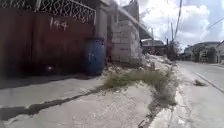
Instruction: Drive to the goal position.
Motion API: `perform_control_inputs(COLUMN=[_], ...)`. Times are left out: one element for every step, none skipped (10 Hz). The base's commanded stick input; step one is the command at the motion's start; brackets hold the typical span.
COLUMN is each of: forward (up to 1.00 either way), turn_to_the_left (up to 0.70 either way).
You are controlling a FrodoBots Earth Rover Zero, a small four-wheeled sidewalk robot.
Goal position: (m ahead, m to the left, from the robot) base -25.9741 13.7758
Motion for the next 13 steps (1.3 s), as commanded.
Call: perform_control_inputs(forward=[0.00, 0.00, 0.00, 0.00, 0.00, 0.00, 0.00, 0.00, 0.00, 0.00, 0.00, 0.00, 0.00], turn_to_the_left=[0.00, 0.00, 0.00, 0.00, -0.15, -0.50, -0.70, -0.70, -0.70, -0.70, -0.70, -0.70, -0.70])
